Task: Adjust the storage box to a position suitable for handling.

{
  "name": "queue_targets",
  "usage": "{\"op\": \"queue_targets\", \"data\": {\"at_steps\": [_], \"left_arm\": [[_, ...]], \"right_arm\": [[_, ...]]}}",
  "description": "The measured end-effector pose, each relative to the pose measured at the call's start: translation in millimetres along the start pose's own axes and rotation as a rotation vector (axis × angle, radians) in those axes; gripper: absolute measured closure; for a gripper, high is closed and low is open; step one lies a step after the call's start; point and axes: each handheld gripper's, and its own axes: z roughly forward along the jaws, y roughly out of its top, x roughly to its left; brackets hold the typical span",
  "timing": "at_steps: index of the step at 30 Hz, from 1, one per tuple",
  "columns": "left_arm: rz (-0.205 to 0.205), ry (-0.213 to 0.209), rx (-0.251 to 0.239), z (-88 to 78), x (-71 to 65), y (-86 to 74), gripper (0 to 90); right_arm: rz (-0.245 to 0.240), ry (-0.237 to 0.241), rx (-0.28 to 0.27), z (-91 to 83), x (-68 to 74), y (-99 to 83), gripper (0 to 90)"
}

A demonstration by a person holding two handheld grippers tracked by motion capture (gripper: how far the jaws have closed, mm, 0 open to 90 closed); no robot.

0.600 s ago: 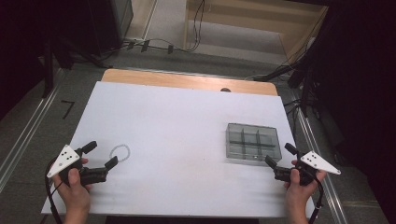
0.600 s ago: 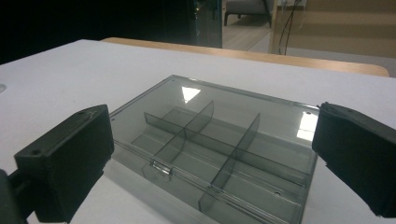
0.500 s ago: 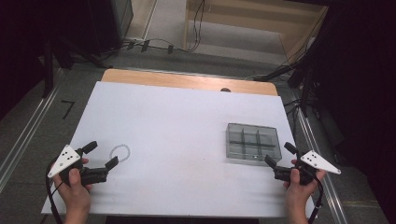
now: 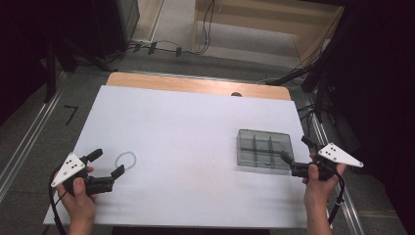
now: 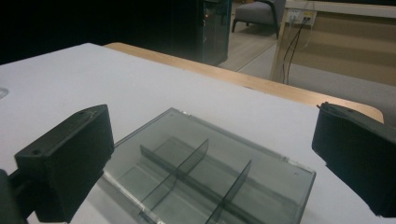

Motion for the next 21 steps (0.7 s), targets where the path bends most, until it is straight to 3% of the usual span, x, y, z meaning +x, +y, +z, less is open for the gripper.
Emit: {"op": "queue_targets", "data": {"at_steps": [4,5,9,10,11,13,15,17,18,19,21], "left_arm": [[-0.002,0.004,0.002,0.7,0.3,0.4,0.0],[-0.007,0.005,0.007,1.4,1.0,0.5,0.0],[-0.007,0.003,0.014,2.8,0.9,1.1,0.0],[-0.001,0.002,0.020,3.2,0.9,1.2,0.0],[0.003,-0.002,0.025,3.7,0.2,1.2,0.0],[0.005,-0.002,0.029,4.2,-0.3,1.2,0.0],[0.009,-0.002,0.032,4.6,-0.5,1.2,0.0],[0.008,-0.002,0.031,4.8,-0.7,1.2,0.0],[0.008,-0.002,0.031,4.8,-0.7,1.2,0.0],[0.009,-0.001,0.033,4.4,-0.4,1.3,0.0],[0.008,-0.001,0.032,4.1,-0.2,1.3,0.0]], "right_arm": [[0.041,-0.008,0.014,3.3,-16.2,4.5,0.0],[0.074,-0.021,0.019,4.9,-25.4,2.9,0.0],[0.106,-0.040,0.030,7.6,-35.0,-1.7,4.4],[0.114,-0.057,0.045,9.0,-38.3,-4.0,8.0],[0.150,-0.104,0.058,9.5,-43.0,-7.6,21.7],[0.213,-0.134,0.068,9.4,-48.2,-11.9,34.6],[0.241,-0.185,0.103,11.2,-51.0,-16.9,47.0],[0.242,-0.214,0.129,13.9,-51.6,-22.7,57.3],[0.242,-0.214,0.129,13.9,-51.6,-22.7,57.3],[0.251,-0.238,0.159,16.7,-52.8,-27.6,67.0],[0.270,-0.238,0.181,19.0,-54.2,-31.7,73.5]]}}
